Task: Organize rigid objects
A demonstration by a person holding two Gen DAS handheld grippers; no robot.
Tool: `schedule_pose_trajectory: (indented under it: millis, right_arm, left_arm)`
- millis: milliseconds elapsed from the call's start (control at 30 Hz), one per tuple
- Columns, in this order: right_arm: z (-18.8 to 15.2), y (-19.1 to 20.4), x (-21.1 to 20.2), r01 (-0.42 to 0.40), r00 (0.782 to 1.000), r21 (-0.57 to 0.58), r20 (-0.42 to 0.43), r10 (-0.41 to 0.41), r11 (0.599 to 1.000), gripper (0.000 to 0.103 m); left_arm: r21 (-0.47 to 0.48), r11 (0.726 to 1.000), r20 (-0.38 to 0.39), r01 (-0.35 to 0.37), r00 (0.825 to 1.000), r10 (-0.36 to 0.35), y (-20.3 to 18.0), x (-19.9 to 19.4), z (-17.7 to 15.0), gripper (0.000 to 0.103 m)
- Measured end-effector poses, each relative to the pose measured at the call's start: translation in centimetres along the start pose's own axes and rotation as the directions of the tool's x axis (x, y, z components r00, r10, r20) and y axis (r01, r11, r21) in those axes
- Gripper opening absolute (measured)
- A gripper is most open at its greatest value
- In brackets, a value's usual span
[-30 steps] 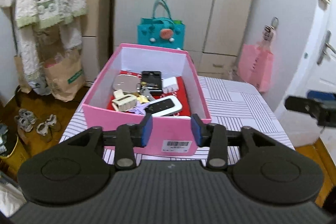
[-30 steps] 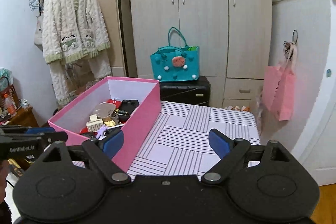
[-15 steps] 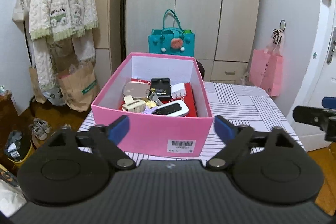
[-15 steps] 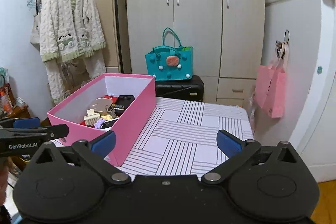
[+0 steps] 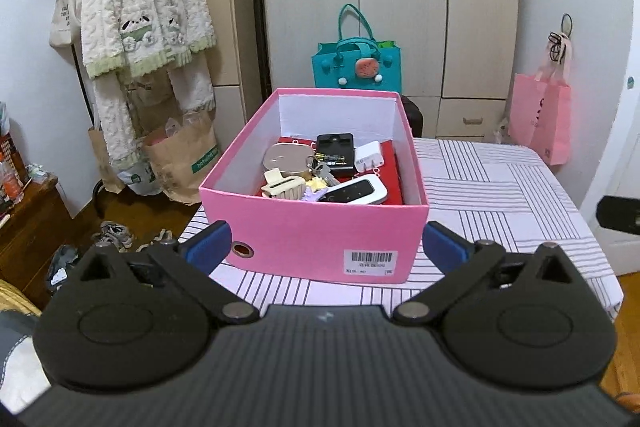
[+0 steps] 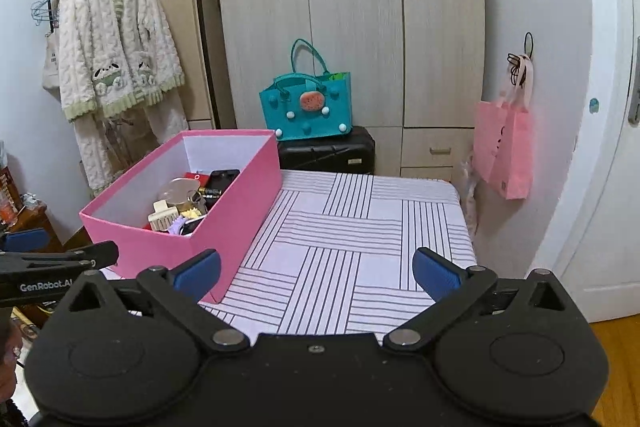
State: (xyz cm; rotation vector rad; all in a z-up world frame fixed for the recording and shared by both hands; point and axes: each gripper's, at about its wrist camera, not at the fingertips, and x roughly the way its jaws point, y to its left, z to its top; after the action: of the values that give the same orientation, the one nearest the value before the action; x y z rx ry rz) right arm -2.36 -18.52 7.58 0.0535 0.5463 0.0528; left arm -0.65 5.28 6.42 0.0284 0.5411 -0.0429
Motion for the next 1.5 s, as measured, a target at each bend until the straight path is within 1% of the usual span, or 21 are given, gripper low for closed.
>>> schedule_pose_trajectory:
  millis: [167,267,533,667,800,1067,1200,1500]
  right_arm:
    - [-0.6,0.6,-0.4,0.021,0.999,-0.027,0.025,-0.020,0.999,0.103]
    - [-0.8,0.6,-0.7,0.015,0.999,-0.026,0.031,-0.014,1.000,0.103]
    - [-2.2,0.4,-1.6,0.050,0.993,-0.024,0.112,-0.047,0.998,0.103]
    - [-2.7,0.7,-1.8,0.056,0.990,-0.041,0.130,-0.050,0.998,0.103]
    - [-3.1,1.0,-1.9,0.052,0.989,-0.054,0.140,-0.044,0.997,0.103]
    - [-3.4,1.1,-1.1,0.057,0.990,-0.052,0.129,-0.050,0.997,0.103]
    - [-3.5,1.1,-0.9,0.064,0.991,-0.045,0.125,-0.058,0.997,0.103]
    - [-3.7,0.9,-1.0,0.063,0.989,-0.044,0.134,-0.057,0.997,0.103]
  left_arm:
    - [-0.001,1.000,0.006,0.002,1.000,-0.002,-0.3,-0.5,-0.5,0.103]
    - [0.005,1.000,0.007,-0.002,1.000,0.002,-0.5,-0.6,-0.8,0.103]
    - [0.027,1.000,0.025,-0.010,1.000,0.009,-1.0,-0.7,-2.0,0.103]
    - [0.033,0.999,0.021,-0.007,1.000,0.006,-1.2,-0.7,-2.5,0.103]
    - [0.033,0.999,0.026,0.001,1.000,-0.002,-1.2,-0.9,-2.8,0.103]
    - [0.008,1.000,0.038,0.004,0.999,-0.005,-0.8,-1.2,-3.0,0.103]
    - [0.014,1.000,0.043,-0.011,0.999,0.011,-0.8,-1.1,-3.1,0.103]
    - [0.020,1.000,0.060,-0.008,0.998,0.007,-1.1,-1.2,-3.4,0.103]
